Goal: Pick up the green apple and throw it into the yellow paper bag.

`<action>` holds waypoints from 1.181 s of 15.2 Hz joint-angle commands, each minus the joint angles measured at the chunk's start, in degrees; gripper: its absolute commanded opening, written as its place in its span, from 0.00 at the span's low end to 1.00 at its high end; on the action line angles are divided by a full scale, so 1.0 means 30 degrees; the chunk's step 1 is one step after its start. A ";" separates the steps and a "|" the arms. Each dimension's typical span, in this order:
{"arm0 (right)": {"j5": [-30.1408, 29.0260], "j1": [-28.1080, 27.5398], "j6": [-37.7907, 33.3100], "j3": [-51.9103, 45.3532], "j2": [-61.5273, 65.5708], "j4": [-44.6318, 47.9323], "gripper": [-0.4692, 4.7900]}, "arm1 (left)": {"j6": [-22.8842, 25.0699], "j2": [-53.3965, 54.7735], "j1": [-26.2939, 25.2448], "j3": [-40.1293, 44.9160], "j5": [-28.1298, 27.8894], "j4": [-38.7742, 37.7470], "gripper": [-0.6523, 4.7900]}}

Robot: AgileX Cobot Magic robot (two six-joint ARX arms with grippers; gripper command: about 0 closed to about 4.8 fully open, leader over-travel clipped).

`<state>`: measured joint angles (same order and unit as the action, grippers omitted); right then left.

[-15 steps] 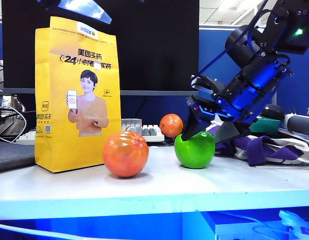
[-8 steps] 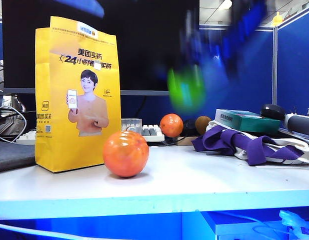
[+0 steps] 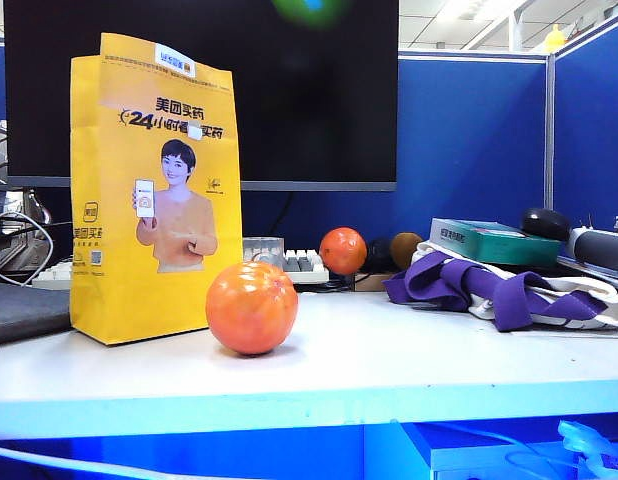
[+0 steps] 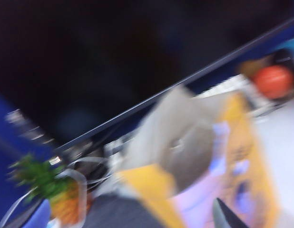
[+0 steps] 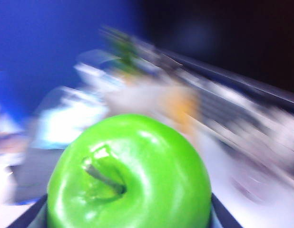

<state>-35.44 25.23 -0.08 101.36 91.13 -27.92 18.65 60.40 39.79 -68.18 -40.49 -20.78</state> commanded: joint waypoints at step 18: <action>-0.3162 0.2076 -0.2834 1.2014 1.1009 0.1741 0.27 | -0.2739 -0.2572 -0.9486 -0.0124 1.7427 -0.3075 1.00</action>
<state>-44.95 31.38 -8.40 137.01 124.25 -24.77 10.66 52.62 11.42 -68.34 11.42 -30.98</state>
